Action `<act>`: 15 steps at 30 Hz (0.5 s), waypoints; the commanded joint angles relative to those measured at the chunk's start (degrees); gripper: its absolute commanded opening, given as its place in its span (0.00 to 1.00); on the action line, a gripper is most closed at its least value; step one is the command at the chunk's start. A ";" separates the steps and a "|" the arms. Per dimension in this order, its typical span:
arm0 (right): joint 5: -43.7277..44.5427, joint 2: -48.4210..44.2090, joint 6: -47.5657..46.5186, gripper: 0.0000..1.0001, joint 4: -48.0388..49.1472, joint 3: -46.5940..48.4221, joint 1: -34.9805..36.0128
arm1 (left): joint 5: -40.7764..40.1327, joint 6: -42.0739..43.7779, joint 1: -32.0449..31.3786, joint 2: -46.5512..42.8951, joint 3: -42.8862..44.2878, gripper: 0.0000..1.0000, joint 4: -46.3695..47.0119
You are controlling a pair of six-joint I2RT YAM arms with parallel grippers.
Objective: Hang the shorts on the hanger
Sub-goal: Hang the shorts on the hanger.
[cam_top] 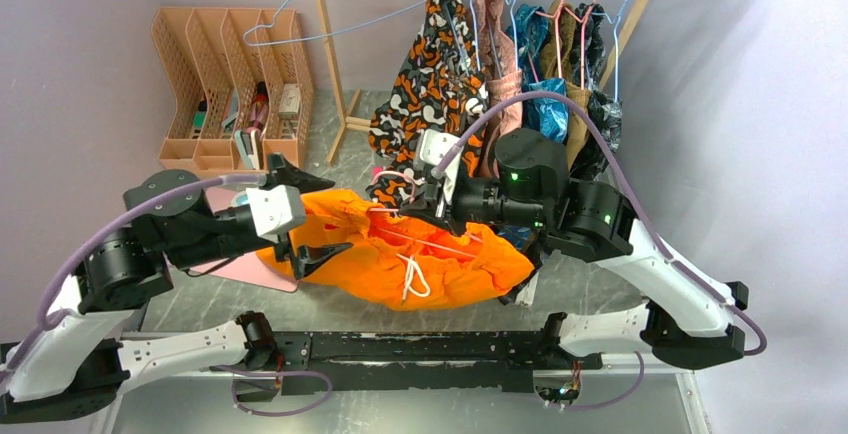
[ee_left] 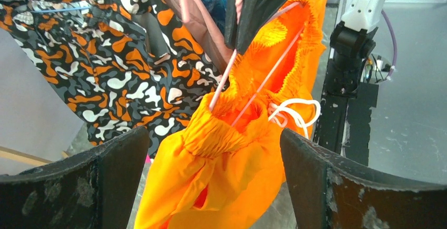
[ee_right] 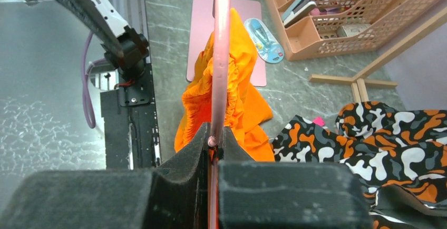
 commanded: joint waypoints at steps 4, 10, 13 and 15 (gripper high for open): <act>-4.50 -3.47 1.35 0.00 7.00 -2.36 0.07 | 3.04 -1.51 -0.22 1.30 0.89 0.98 0.88; -7.25 -4.44 1.69 0.00 7.88 -2.84 0.02 | 5.82 -2.18 -0.22 3.30 0.32 0.98 -0.22; -8.81 -5.24 2.03 0.00 8.81 -3.60 0.03 | 6.78 -2.35 -0.22 3.95 0.08 0.98 -0.19; -9.70 -5.08 2.21 0.00 8.64 -3.51 0.05 | 6.96 -2.16 -0.22 4.68 -0.10 0.98 0.25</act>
